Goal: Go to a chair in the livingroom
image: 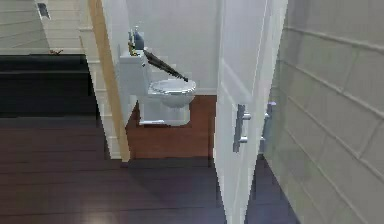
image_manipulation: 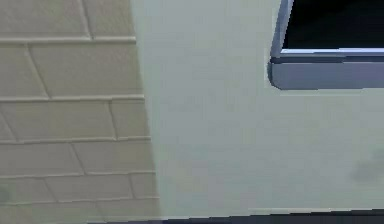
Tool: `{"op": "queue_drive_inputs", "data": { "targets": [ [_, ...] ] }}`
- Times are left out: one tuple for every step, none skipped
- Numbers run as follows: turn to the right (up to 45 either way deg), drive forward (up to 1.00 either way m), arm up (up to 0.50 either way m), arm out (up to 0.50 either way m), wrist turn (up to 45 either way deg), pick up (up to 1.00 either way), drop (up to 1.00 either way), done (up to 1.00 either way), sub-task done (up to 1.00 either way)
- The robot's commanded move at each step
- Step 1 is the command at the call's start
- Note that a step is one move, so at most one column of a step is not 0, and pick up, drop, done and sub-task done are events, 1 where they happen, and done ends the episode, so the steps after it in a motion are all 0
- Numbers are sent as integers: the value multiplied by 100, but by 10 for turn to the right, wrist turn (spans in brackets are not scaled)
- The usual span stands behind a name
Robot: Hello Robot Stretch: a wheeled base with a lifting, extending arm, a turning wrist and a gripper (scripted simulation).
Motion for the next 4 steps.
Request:
{"op": "queue_drive_inputs", "data": {
  "targets": [
    [0,75,0,0,0,0,0,0,0],
    [-90,0,0,0,0,0,0,0,0],
    [0,100,0,0,0,0,0,0,0],
    [-120,0,0,0,0,0,0,0,0]
  ]
}}
